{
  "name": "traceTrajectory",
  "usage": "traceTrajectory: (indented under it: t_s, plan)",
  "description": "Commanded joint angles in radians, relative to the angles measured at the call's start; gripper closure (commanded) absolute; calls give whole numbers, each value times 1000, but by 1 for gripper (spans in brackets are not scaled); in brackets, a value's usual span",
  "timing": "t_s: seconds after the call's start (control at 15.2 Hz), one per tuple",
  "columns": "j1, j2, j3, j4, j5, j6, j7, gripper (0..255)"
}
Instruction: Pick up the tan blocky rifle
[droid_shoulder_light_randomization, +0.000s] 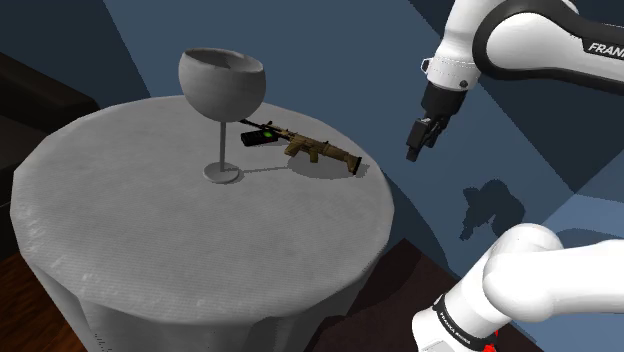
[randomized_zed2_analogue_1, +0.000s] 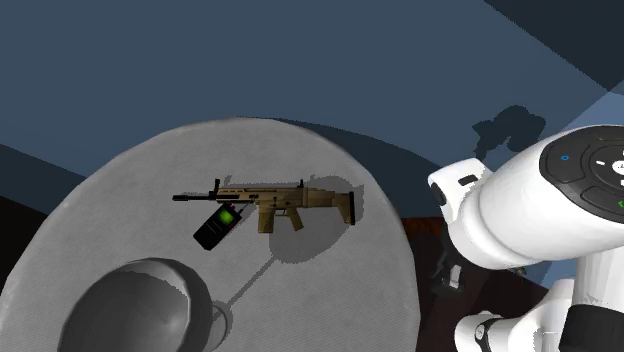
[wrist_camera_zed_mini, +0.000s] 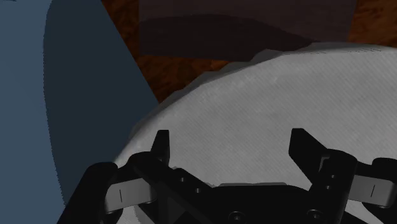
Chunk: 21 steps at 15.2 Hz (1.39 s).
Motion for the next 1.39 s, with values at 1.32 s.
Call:
traceTrajectory:
  t_s: [1.32]
  plan:
    - [0,762,-42,443,-68,337,-169,0]
